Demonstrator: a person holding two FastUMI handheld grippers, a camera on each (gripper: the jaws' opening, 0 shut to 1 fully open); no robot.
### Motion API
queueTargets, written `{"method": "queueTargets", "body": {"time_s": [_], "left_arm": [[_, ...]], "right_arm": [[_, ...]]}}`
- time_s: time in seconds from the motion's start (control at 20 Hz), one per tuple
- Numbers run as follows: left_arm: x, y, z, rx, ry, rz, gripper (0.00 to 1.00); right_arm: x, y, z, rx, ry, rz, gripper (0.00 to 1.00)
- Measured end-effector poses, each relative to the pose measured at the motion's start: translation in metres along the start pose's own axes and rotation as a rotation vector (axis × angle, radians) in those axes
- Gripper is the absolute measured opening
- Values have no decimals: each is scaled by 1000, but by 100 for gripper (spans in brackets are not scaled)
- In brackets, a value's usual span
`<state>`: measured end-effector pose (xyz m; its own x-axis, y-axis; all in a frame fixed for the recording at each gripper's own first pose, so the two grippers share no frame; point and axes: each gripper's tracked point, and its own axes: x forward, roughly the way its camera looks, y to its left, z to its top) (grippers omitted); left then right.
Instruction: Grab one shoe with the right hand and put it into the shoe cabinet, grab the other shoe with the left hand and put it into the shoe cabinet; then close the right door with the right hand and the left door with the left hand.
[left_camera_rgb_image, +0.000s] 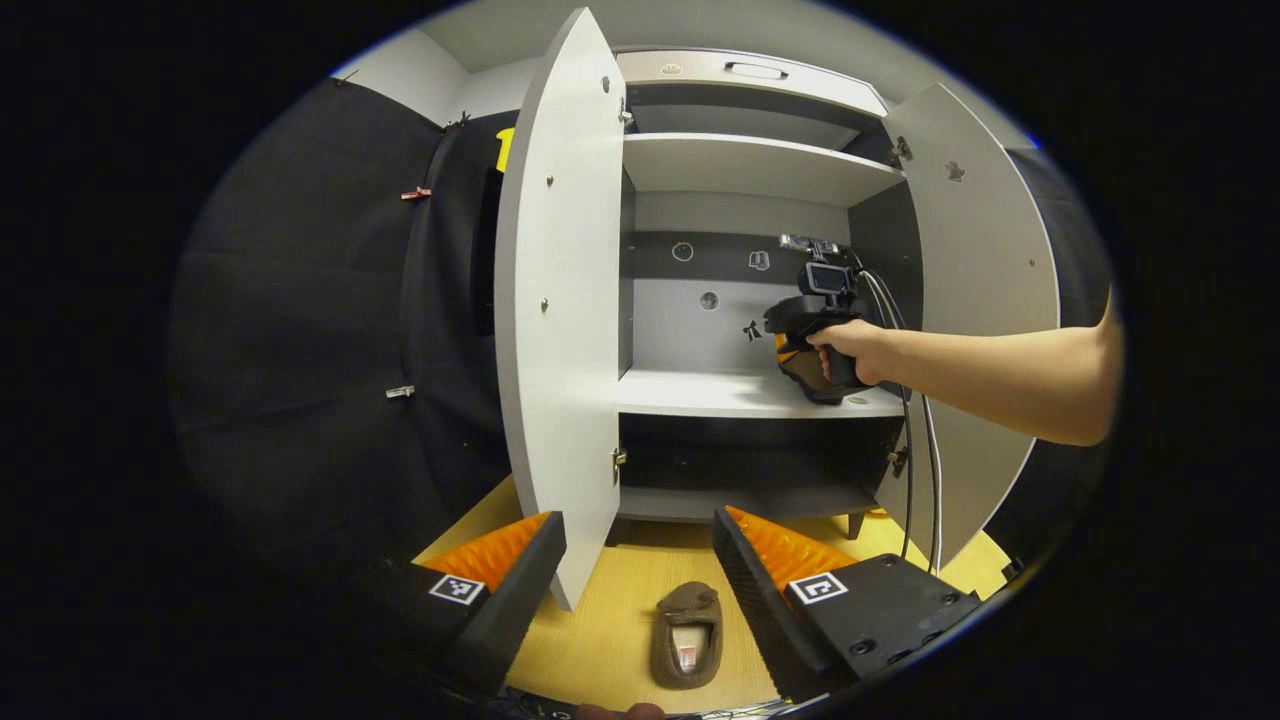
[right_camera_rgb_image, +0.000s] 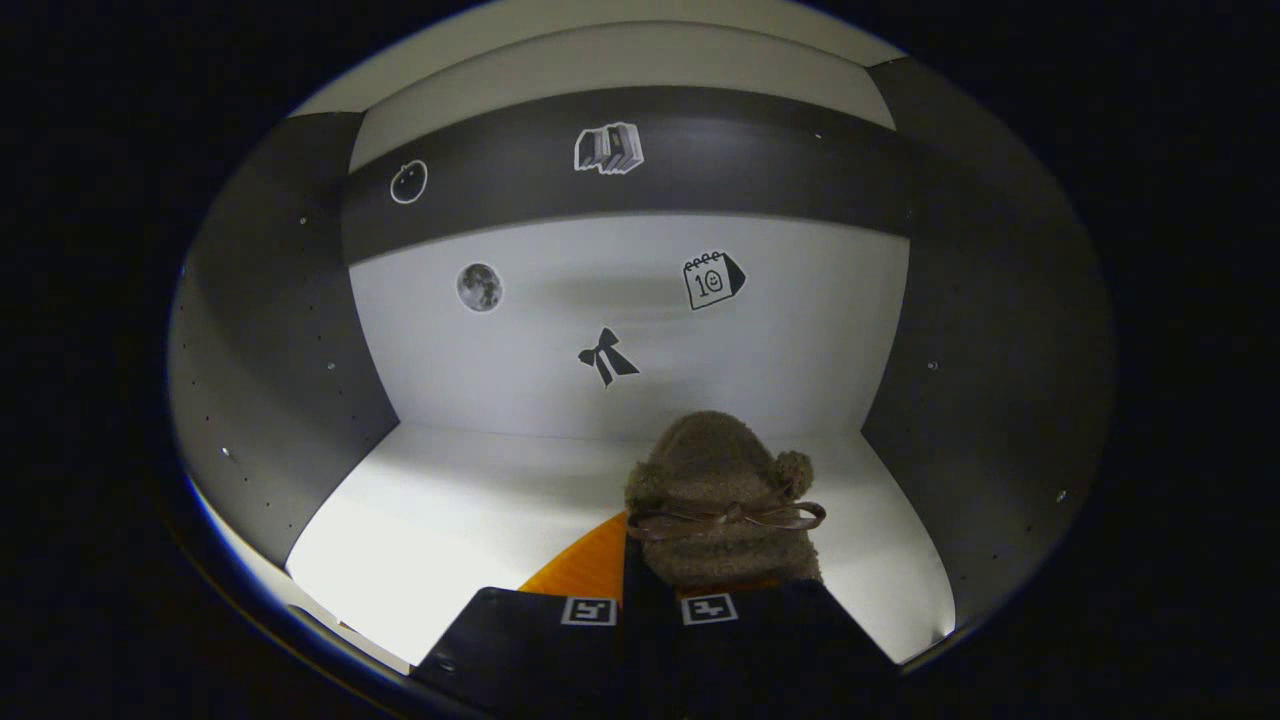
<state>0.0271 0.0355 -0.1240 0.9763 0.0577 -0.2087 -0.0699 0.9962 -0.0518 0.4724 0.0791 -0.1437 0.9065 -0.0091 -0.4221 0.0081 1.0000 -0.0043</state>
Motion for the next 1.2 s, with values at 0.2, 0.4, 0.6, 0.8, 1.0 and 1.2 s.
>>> {"method": "queueTargets", "body": {"time_s": [0.2,0.4,0.6,0.8,1.0,1.2], "left_arm": [[0,0,2,6,-5,5,95],[-1,-5,4,4,-14,-7,95],[0,-6,3,12,-14,-16,95],[6,-7,-9,-33,11,-27,95],[11,-8,-26,-45,37,-46,95],[22,-18,-64,-22,117,-107,95]], "right_arm": [[-4,5,-10,6,43,10,17],[-25,7,-5,8,32,27,42],[-62,14,0,27,15,78,77],[-116,20,24,39,-83,129,94],[-184,20,37,59,-190,160,96],[-260,20,38,56,-331,200,96]]}}
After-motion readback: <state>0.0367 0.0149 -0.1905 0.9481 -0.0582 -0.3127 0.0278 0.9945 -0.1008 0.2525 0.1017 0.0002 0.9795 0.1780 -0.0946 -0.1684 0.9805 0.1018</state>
